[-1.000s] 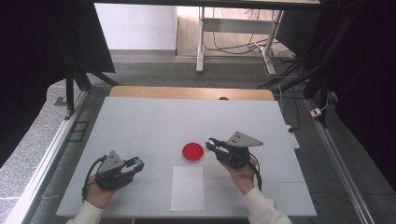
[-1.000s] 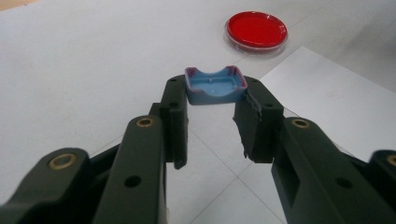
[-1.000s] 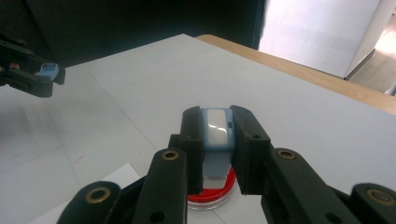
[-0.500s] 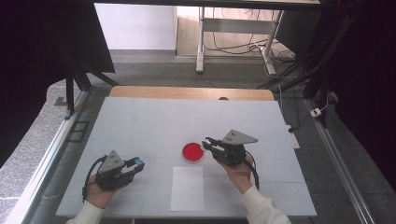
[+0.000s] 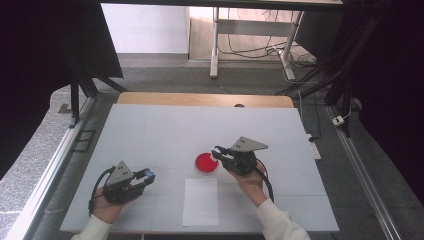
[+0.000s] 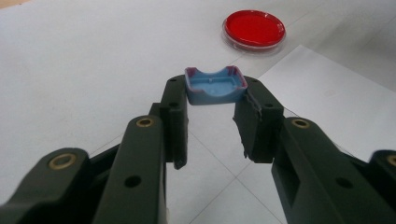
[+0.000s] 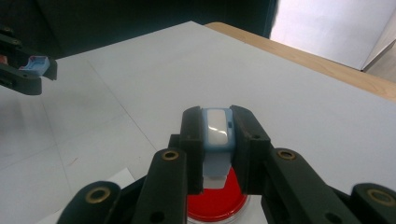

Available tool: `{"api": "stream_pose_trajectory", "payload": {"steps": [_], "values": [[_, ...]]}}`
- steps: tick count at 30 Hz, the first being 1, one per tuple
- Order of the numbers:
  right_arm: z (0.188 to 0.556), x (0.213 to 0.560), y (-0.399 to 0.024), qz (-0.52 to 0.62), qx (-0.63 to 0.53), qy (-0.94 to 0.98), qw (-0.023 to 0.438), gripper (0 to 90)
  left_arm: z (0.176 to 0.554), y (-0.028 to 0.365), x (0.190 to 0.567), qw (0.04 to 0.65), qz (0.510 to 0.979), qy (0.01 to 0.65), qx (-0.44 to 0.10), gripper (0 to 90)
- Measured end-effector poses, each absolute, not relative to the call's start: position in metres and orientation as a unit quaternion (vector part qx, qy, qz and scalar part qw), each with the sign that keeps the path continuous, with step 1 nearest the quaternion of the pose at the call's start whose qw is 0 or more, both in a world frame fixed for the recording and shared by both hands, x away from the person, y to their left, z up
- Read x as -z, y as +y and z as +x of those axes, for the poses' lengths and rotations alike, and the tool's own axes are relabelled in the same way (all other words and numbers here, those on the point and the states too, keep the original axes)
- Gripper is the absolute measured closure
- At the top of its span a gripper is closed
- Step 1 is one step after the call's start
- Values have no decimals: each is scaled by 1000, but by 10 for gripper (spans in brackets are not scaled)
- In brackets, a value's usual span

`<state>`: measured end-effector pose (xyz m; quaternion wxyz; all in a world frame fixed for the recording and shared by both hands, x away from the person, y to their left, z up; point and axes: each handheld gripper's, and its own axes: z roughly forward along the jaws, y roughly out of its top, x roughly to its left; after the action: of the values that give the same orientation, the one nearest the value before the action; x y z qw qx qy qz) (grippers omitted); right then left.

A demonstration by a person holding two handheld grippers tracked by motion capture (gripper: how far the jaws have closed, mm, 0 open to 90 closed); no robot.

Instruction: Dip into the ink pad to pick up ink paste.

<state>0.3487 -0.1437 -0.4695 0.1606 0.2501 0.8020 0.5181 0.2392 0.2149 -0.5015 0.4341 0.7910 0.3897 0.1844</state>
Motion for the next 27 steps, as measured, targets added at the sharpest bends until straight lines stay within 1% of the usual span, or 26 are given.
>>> {"api": "stream_pose_trajectory", "payload": {"steps": [6, 16, 27], "values": [[356, 472, -135, 249, -502, 813, 159, 749, 239, 214, 502, 434, 792, 389, -183, 656], [369, 482, -126, 250, -478, 830, 140, 749, 240, 213, 503, 433, 793, 389, -181, 655], [375, 487, -119, 248, -462, 841, 134, 749, 240, 213, 503, 432, 794, 388, -181, 655]]}}
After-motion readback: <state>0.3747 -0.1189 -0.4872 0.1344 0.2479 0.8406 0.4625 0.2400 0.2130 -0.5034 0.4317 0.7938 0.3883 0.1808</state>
